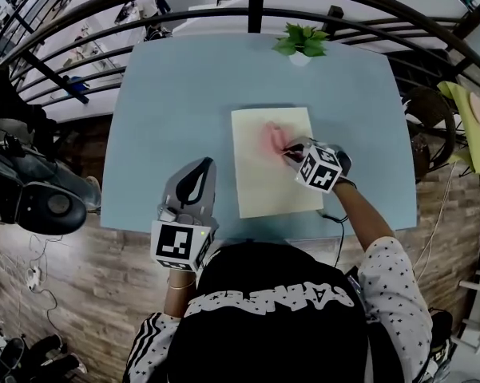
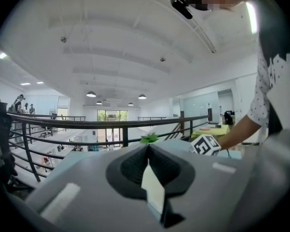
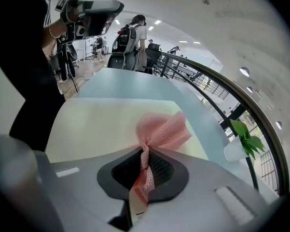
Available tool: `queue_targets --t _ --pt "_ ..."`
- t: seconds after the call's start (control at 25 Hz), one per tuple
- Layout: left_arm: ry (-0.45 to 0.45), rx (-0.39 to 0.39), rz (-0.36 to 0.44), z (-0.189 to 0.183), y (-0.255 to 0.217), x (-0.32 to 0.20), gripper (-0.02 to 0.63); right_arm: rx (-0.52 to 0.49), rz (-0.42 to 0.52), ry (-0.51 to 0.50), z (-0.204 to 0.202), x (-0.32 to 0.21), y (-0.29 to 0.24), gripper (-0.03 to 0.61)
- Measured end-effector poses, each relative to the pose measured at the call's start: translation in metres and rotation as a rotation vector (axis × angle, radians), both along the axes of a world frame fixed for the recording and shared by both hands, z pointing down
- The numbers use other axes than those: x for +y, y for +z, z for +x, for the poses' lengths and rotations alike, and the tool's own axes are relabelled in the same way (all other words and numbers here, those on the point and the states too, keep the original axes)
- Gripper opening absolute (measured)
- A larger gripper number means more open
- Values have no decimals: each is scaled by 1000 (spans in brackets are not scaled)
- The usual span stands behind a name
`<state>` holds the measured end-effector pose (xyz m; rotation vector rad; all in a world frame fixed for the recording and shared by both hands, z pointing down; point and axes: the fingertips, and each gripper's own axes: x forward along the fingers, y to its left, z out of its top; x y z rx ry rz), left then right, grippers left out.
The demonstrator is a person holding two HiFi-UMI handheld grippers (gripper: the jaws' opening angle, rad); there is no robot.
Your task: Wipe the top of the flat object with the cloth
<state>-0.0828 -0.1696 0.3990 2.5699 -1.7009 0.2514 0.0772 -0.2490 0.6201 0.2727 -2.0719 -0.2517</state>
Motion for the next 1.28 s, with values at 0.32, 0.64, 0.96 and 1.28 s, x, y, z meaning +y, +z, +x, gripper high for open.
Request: queue_targets --t 0.32,0.64,0.96,1.28 --pt "52 6 -7 14 3 -5 0 28 -21 -52 5 27 2 18" --pt "106 17 -22 31 8 -6 0 46 -45 -96 11 64 2 18" --pt "153 29 -39 47 13 -7 0 38 -69 -111 13 96 0 18" --pt "203 30 -52 64 18 -8 0 18 -91 -118 15 124 0 18"
